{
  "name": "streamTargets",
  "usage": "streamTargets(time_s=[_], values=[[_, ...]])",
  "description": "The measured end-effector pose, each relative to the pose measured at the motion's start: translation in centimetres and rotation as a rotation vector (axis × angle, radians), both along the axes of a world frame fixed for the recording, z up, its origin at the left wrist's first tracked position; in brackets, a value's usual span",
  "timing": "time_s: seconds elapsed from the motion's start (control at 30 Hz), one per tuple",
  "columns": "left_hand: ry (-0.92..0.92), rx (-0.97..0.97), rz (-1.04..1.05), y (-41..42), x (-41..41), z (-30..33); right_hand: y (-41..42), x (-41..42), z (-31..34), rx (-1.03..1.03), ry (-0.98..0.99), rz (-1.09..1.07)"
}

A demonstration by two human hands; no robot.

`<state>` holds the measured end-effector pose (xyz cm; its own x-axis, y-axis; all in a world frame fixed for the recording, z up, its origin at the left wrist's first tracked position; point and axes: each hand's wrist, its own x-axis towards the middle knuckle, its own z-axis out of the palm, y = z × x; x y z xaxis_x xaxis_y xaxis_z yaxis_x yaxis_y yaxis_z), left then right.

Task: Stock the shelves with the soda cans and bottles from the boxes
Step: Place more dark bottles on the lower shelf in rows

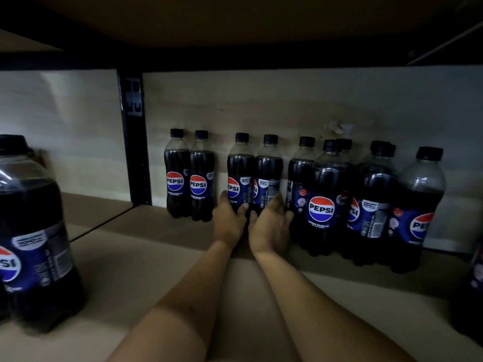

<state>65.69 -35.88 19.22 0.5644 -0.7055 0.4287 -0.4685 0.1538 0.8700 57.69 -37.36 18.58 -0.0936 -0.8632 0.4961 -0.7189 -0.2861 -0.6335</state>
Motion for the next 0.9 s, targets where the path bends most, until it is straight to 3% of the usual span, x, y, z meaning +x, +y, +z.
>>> streamTargets(time_s=[0.13,0.27,0.47,0.6,0.9], values=[[0.032,0.005,-0.023,-0.7,0.6,-0.2,-0.7,-0.2,0.5,0.004,0.032,-0.054],[0.093,-0.003,-0.029,0.0,0.9,-0.4,-0.5,-0.6,0.4,-0.007,-0.069,-0.011],[0.142,0.014,-0.012,3.8,1.0,0.0,1.3,-1.7,0.1,0.013,-0.332,0.154],[0.199,-0.041,0.023,8.0,1.3,-0.1,3.5,-1.7,0.0,0.088,-0.38,0.298],[0.131,-0.023,0.114,15.1,3.3,-1.1,9.7,-1.0,-0.6,0.089,-0.482,0.656]])
